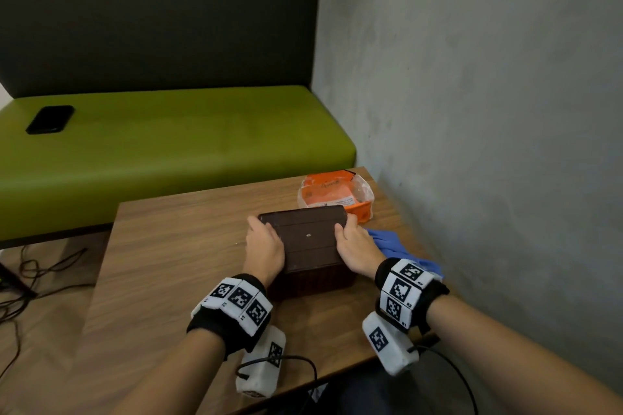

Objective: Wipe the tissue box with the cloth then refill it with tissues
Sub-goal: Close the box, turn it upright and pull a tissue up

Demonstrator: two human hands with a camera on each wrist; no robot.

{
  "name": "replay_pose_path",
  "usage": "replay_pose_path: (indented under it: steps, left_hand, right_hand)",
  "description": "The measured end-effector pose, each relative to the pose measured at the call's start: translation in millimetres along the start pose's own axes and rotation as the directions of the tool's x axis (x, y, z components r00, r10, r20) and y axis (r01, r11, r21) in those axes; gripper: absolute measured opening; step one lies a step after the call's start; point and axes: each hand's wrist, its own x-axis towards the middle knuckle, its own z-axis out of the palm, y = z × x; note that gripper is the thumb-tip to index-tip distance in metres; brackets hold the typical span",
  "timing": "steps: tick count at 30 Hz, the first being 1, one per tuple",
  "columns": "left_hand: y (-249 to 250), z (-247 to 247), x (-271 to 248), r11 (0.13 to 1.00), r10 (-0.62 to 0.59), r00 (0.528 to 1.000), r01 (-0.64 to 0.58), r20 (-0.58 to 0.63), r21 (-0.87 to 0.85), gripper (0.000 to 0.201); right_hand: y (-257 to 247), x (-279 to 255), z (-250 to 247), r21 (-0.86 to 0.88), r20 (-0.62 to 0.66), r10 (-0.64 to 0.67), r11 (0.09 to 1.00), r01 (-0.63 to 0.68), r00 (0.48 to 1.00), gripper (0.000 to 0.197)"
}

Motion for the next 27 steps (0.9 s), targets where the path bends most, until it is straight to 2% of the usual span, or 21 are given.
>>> replay_pose_path:
  steps: [2, 3, 4, 6, 7, 9, 11, 12, 14, 15, 17, 19, 20, 21, 23, 25, 27]
  left_hand:
    - [6.2, -3.2, -0.3, 0.996, -0.083, 0.996, 0.084, 0.022, -0.022, 0.026]
    - [8.2, -4.8, 0.9, 0.989, -0.139, 0.99, 0.14, 0.034, -0.036, 0.038]
    - [9.1, -6.0, 2.6, 0.979, -0.195, 0.979, 0.198, 0.051, -0.04, 0.05]
    - [11.2, -7.6, 4.3, 0.966, -0.252, 0.964, 0.256, 0.086, -0.032, 0.061]
    - [13.5, -8.4, 2.9, 0.968, -0.244, 0.965, 0.248, 0.092, -0.035, 0.062]
    - [17.8, -12.4, 0.8, 0.989, -0.129, 0.991, 0.132, 0.038, -0.061, 0.059]
    - [23.7, -21.2, -5.4, 0.983, 0.024, 0.993, -0.044, -0.113, -0.176, 0.045]
    - [25.7, -26.3, -8.0, 0.963, 0.056, 0.981, -0.103, -0.188, -0.249, 0.04]
    - [24.5, -31.5, -7.7, 0.9, 0.031, 0.968, -0.135, -0.247, -0.415, 0.033]
    - [22.6, -32.6, -6.2, 0.871, 0.01, 0.979, -0.108, -0.202, -0.479, 0.029]
    - [21.7, -31.2, -6.1, 0.845, 0.033, 0.999, -0.034, -0.012, -0.534, 0.031]
    - [17.4, -27.7, -10.0, 0.824, 0.065, 0.982, 0.047, 0.177, -0.565, 0.052]
    - [13.3, -27.3, -13.0, 0.821, 0.076, 0.975, 0.058, 0.21, -0.567, 0.059]
    - [7.3, -26.5, -15.4, 0.843, 0.099, 0.976, 0.02, 0.193, -0.537, 0.06]
    - [-10.8, -25.6, -16.4, 0.915, 0.233, 0.967, -0.182, 0.104, -0.36, 0.055]
    - [-23.0, -24.7, -16.8, 0.908, 0.397, 0.911, -0.371, 0.113, -0.195, 0.055]
    - [-24.9, -24.3, -16.7, 0.875, 0.484, 0.863, -0.47, 0.145, -0.117, 0.048]
  right_hand:
    - [0.7, 1.1, -5.8, 0.021, 0.07, 0.069, 0.997, -0.071, 0.995, 0.046]
    - [-0.5, 1.2, -9.2, 0.045, 0.091, 0.101, 0.993, -0.106, 0.991, 0.051]
    - [-1.5, 1.9, -12.2, 0.066, 0.086, 0.127, 0.989, -0.133, 0.988, 0.056]
    - [-5.2, 2.3, -15.8, 0.083, 0.063, 0.166, 0.982, -0.171, 0.984, 0.064]
    - [-7.6, 1.6, -16.8, 0.077, 0.065, 0.179, 0.98, -0.184, 0.982, 0.068]
    - [-11.2, -2.2, -19.8, 0.109, 0.007, 0.169, 0.98, -0.169, 0.986, 0.07]
    - [-9.5, -1.7, -23.3, 0.298, -0.128, 0.147, 0.949, -0.103, 0.981, 0.069]
    - [-9.9, -2.3, -25.2, 0.433, -0.178, 0.173, 0.898, -0.08, 0.969, 0.071]
    - [-9.4, -1.0, -26.3, 0.628, -0.199, 0.247, 0.775, -0.07, 0.948, 0.073]
    - [-10.4, -1.7, -27.0, 0.658, -0.207, 0.252, 0.751, -0.057, 0.945, 0.069]
    - [-11.3, -3.9, -27.6, 0.631, -0.231, 0.196, 0.776, -0.007, 0.953, 0.053]
    - [-13.1, -8.7, -28.3, 0.518, -0.246, 0.084, 0.853, 0.058, 0.966, 0.036]
    - [-13.0, -10.6, -27.8, 0.432, -0.254, 0.024, 0.897, 0.091, 0.967, 0.037]
    - [-10.9, -12.0, -26.5, 0.33, -0.242, -0.028, 0.938, 0.109, 0.97, 0.044]
    - [-7.5, -18.5, -20.2, 0.19, -0.208, -0.115, 0.969, 0.156, 0.971, 0.053]
    - [-0.7, -27.0, -14.7, 0.147, -0.236, -0.187, 0.963, 0.226, 0.954, 0.048]
    - [7.8, -33.4, -11.0, 0.122, -0.309, -0.241, 0.949, 0.29, 0.92, 0.037]
